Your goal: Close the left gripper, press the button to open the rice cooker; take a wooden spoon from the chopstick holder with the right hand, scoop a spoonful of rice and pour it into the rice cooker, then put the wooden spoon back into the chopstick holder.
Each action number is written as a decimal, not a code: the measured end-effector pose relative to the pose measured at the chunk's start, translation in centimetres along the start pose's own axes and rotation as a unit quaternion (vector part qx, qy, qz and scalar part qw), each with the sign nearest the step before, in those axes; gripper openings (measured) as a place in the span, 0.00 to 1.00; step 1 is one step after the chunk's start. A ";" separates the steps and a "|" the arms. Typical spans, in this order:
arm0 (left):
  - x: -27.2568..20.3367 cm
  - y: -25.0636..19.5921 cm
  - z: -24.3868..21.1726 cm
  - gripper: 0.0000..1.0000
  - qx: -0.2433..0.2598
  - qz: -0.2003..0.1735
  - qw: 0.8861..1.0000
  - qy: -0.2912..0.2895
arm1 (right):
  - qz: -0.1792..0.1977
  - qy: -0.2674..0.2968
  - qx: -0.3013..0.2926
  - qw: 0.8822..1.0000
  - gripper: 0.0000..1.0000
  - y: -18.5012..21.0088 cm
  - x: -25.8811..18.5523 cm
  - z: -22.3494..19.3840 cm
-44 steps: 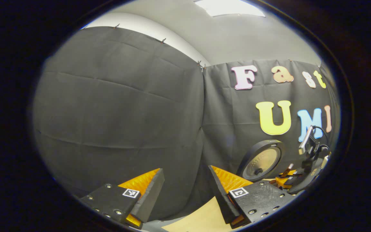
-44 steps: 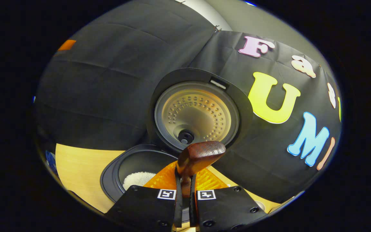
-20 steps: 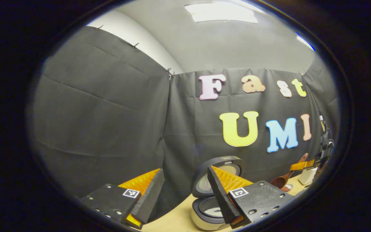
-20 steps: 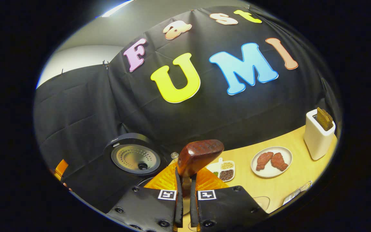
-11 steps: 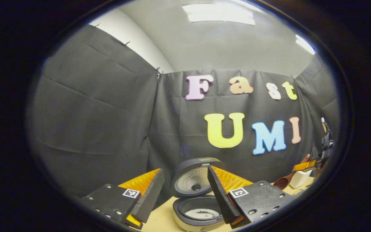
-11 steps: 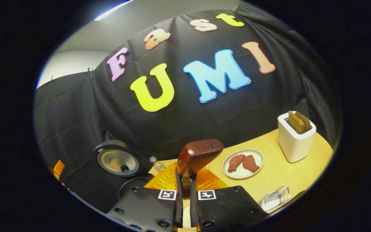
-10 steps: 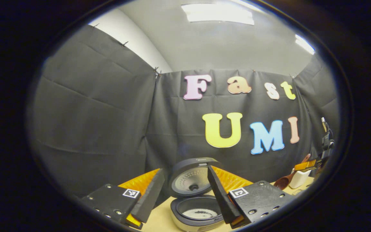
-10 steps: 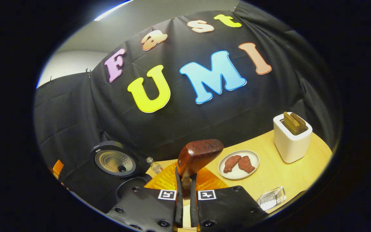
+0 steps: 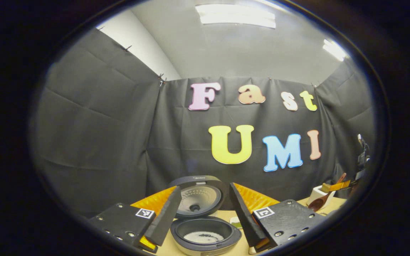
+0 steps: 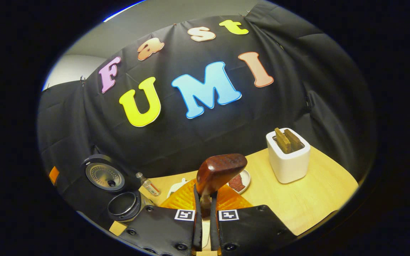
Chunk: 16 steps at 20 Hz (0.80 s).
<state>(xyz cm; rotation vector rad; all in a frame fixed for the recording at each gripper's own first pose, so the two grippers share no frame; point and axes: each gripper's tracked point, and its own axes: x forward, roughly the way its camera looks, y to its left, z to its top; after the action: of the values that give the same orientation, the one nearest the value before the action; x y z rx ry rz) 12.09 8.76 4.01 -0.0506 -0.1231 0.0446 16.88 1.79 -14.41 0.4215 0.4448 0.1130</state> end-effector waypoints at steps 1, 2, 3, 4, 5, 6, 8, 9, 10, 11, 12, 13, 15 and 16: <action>0.0 -0.6 0.1 0.83 0.000 -0.004 1.000 0.000 | -0.009 0.003 -0.003 1.000 0.10 -1.1 -0.2 -0.4; 0.2 -1.2 0.1 0.83 0.000 -0.008 1.000 0.000 | -0.019 0.006 -0.008 1.000 0.10 -2.1 -0.4 -0.6; 0.3 -1.7 0.1 0.83 0.000 -0.011 1.000 0.000 | -0.030 0.008 -0.015 0.999 0.10 -3.2 -0.6 -1.1; 0.3 -2.1 0.1 0.83 0.001 -0.013 1.000 0.000 | -0.040 0.012 -0.023 0.999 0.10 -4.2 -0.8 -1.5; 0.2 -2.3 0.1 0.83 0.001 -0.015 1.000 0.001 | -0.049 0.015 -0.029 0.998 0.07 -5.0 -0.8 -1.9; 0.2 -2.5 0.1 0.83 0.001 -0.017 1.000 0.000 | -0.054 0.019 -0.032 0.998 0.11 -5.5 -1.0 -2.2; 0.2 -3.0 0.2 0.83 0.000 -0.019 1.000 0.001 | -0.060 0.026 -0.038 0.997 0.07 -6.3 -1.3 -3.1; 0.1 -3.1 0.3 0.83 0.000 -0.020 1.000 0.001 | -0.063 0.030 -0.042 0.997 0.07 -6.7 -1.4 -3.5; -0.1 -3.2 0.3 0.83 0.001 -0.020 1.000 0.001 | -0.066 0.035 -0.046 0.996 0.07 -7.1 -1.5 -4.0; -0.3 -3.3 0.4 0.83 0.003 -0.020 1.000 0.001 | -0.068 0.039 -0.051 0.996 0.10 -7.4 -1.5 -4.4; -0.4 -3.3 0.4 0.83 0.005 -0.020 1.000 0.001 | -0.070 0.043 -0.055 0.995 0.10 -7.7 -1.5 -4.9; -0.5 -3.4 0.5 0.83 0.007 -0.020 1.000 0.001 | -0.072 0.047 -0.060 0.994 0.10 -8.0 -1.4 -5.3; -0.7 -3.3 0.5 0.83 0.010 -0.018 1.000 0.002 | -0.075 0.060 -0.065 0.993 0.10 -8.5 -1.3 -6.4; -1.0 -3.2 0.5 0.83 0.012 -0.017 1.000 0.002 | -0.076 0.069 -0.067 0.992 0.10 -8.7 -1.3 -7.0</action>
<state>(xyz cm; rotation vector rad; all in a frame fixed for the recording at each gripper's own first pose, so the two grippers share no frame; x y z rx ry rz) 11.19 5.55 4.58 -0.0254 -0.1198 0.0122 12.78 -3.81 -23.28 0.2471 0.5997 0.0249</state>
